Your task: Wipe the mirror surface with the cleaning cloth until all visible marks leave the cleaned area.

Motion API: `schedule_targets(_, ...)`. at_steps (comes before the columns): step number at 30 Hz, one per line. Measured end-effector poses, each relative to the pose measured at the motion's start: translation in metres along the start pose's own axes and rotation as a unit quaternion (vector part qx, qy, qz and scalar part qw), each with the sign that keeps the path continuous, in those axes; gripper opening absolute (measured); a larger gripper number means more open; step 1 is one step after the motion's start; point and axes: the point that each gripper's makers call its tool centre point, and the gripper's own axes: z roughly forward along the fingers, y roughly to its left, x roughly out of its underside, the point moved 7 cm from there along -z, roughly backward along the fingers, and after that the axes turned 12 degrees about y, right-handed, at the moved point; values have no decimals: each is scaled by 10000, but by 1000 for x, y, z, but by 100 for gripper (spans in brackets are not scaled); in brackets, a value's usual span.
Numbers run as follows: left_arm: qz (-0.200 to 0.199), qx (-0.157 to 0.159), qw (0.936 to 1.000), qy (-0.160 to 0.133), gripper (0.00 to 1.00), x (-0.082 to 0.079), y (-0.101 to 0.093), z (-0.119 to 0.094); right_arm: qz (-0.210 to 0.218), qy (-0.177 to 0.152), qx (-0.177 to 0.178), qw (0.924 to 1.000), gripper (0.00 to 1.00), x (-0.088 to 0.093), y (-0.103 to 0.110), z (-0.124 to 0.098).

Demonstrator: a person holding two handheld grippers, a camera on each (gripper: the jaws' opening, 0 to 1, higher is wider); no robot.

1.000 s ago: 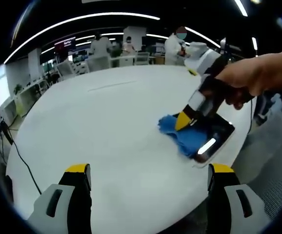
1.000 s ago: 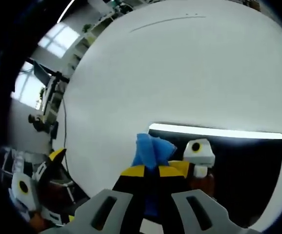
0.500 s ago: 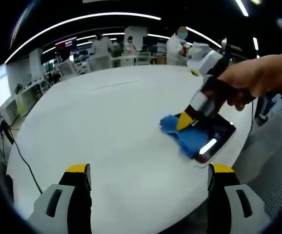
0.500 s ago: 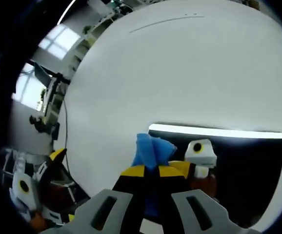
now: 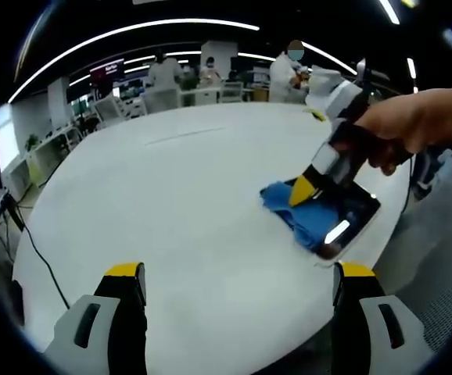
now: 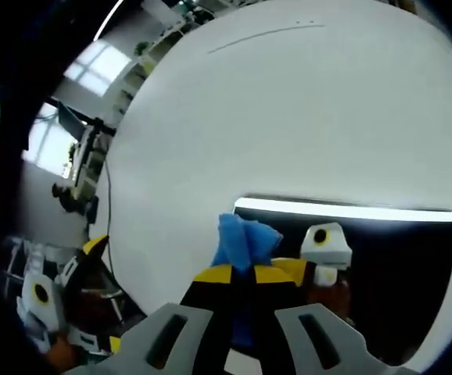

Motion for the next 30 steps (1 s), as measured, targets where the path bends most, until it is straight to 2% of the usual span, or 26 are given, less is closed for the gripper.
schedule_targets(11, 17, -38, 10000, 8, 100, 1, 1, 0, -17, -32, -26, 10000, 2, 6, -6, -5)
schedule_targets(30, 16, -62, 10000, -26, 100, -1, 0, -1, 89, -55, -39, 9999, 2, 13, -30, -17)
